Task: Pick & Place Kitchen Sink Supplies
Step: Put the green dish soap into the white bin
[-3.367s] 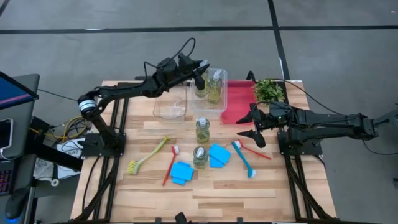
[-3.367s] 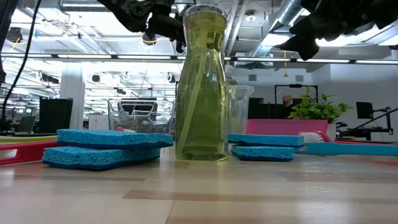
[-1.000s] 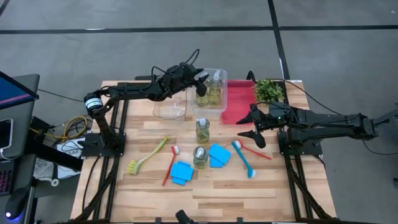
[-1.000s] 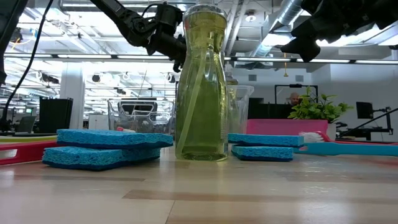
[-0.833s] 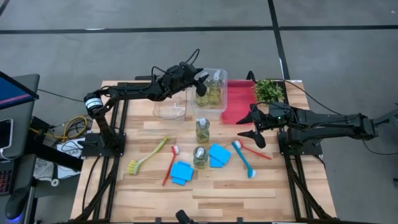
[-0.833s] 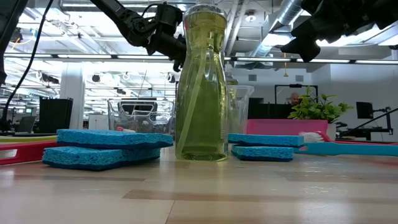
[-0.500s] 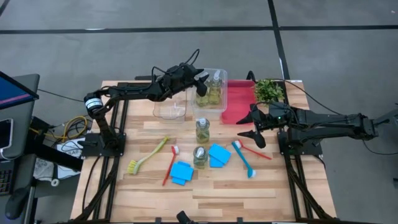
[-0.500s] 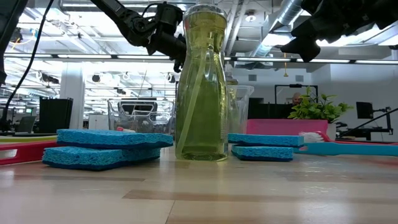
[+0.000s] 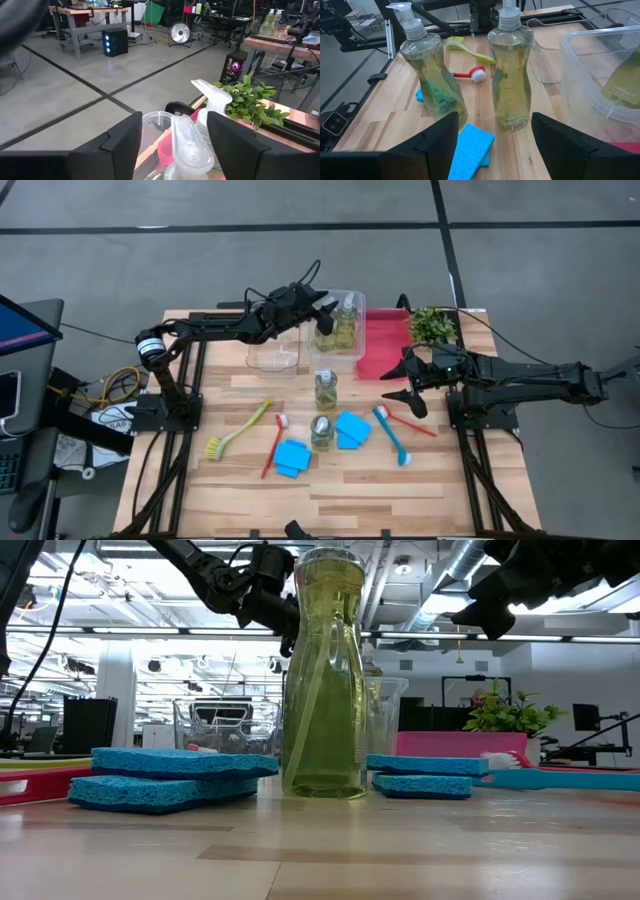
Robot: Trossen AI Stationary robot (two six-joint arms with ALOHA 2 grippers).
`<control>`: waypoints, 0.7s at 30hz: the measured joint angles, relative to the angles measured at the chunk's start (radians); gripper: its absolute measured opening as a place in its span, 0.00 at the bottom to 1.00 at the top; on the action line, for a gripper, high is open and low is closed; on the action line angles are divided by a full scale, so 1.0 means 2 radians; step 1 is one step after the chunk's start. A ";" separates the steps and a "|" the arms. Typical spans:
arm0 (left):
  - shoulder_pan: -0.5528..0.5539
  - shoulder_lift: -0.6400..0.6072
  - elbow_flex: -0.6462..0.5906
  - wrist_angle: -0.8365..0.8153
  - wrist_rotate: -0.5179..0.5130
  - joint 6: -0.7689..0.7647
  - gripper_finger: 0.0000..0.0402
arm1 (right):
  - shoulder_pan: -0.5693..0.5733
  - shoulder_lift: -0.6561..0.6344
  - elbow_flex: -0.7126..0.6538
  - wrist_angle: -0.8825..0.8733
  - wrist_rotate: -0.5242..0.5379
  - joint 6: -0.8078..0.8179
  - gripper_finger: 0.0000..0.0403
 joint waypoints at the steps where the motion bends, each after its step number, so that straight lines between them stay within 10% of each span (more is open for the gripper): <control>1: 0.000 0.000 0.000 0.000 0.000 0.000 0.59 | 0.000 0.000 0.000 0.000 0.000 0.000 0.61; 21: 0.000 -0.101 0.000 -0.083 0.004 0.009 0.71 | 0.001 0.000 0.000 -0.002 0.000 0.000 0.61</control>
